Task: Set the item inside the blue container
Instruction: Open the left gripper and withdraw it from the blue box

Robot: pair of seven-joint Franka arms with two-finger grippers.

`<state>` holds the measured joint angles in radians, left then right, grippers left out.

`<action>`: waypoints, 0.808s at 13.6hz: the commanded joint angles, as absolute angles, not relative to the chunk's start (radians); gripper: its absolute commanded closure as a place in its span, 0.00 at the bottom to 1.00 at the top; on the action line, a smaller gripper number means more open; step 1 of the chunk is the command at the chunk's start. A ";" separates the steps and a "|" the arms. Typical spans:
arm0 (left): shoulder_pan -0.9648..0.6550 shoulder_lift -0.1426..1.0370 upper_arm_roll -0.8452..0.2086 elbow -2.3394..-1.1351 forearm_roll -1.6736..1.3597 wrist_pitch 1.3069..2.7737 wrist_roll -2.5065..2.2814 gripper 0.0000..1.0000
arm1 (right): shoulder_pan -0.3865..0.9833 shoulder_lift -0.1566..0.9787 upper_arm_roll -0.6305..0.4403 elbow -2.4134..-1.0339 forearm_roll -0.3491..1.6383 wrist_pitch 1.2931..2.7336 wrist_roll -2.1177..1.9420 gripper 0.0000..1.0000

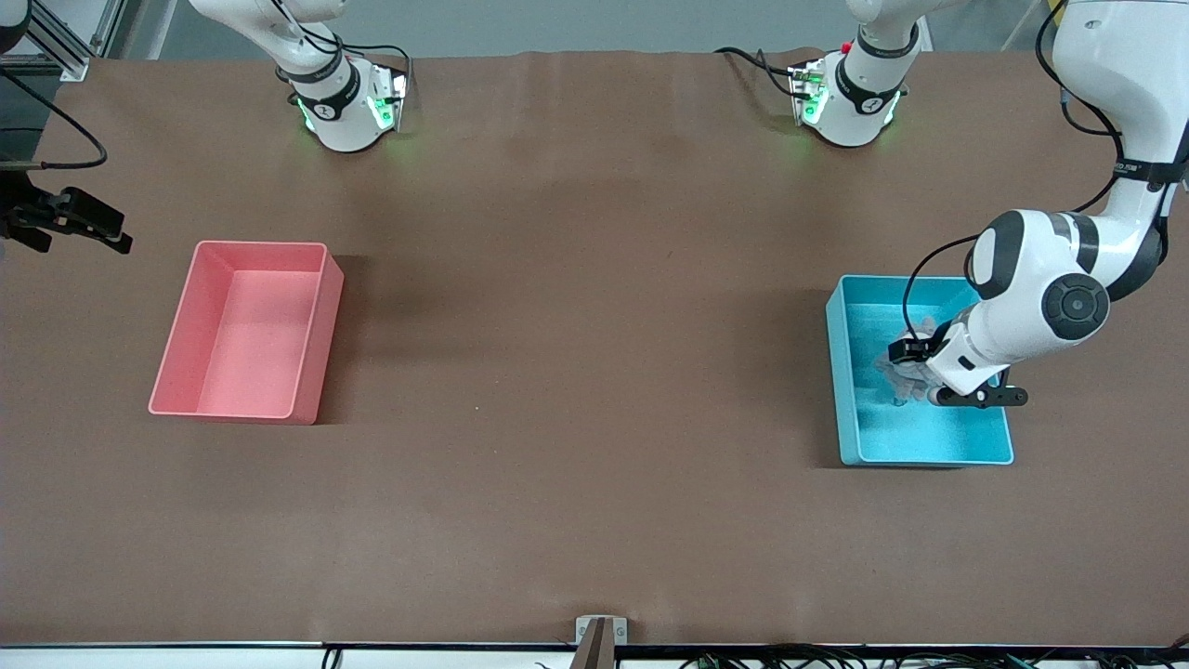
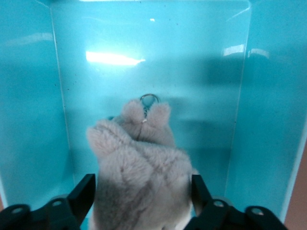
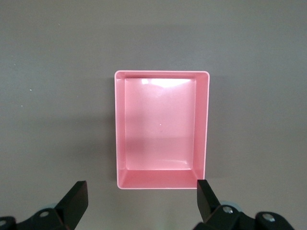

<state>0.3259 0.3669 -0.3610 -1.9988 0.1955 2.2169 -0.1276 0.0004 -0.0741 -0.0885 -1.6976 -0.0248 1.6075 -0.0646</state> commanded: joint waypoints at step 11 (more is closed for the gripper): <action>0.394 0.163 -0.370 -1.778 0.078 1.872 -0.012 0.00 | -0.011 -0.089 -0.097 -1.720 0.023 1.612 -0.072 0.00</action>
